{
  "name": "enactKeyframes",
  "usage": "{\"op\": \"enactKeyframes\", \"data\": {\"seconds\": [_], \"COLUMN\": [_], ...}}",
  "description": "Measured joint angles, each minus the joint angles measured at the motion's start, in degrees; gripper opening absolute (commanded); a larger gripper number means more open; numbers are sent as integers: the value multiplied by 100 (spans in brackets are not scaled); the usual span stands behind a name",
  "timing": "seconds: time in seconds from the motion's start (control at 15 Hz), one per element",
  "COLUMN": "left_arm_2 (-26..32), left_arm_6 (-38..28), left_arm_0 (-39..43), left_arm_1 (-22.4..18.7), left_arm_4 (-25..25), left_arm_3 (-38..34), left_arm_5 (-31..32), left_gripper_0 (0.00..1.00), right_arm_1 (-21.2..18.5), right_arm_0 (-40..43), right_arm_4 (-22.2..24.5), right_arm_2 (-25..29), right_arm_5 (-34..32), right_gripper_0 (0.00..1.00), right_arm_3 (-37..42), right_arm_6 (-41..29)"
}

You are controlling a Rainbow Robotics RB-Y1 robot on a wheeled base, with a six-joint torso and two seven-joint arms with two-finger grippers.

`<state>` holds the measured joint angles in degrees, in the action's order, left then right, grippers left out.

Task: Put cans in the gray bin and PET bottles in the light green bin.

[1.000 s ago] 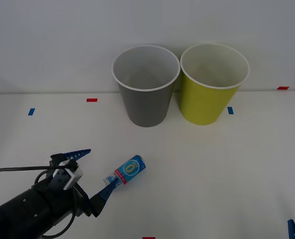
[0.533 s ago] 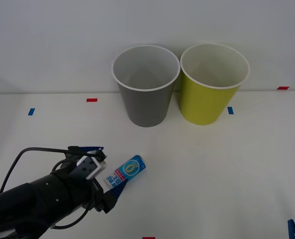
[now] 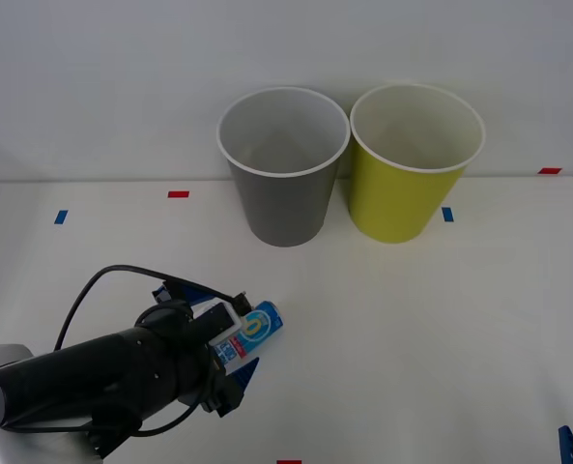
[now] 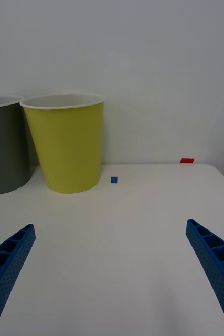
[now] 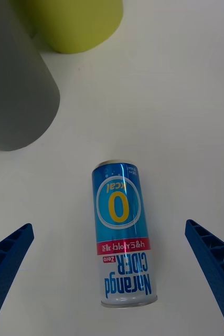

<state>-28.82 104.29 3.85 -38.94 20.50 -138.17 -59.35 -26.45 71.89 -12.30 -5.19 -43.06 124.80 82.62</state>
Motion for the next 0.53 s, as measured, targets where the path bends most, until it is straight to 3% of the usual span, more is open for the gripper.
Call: {"op": "enactKeyframes", "data": {"seconds": [0.2,0.53], "left_arm_2": [-9,-43], "left_arm_6": [-3,2], "left_arm_0": [-251,-540], "left_arm_1": [203,690], "left_arm_4": [-35,-42], "left_arm_3": [4,7], "left_arm_5": [-728,-1430], "left_gripper_0": [100,100], "right_arm_1": [0,0], "right_arm_0": [0,0], "right_arm_4": [0,0], "right_arm_2": [0,0], "right_arm_5": [0,0], "right_gripper_0": [100,100], "right_arm_3": [0,0], "right_arm_6": [0,0]}}
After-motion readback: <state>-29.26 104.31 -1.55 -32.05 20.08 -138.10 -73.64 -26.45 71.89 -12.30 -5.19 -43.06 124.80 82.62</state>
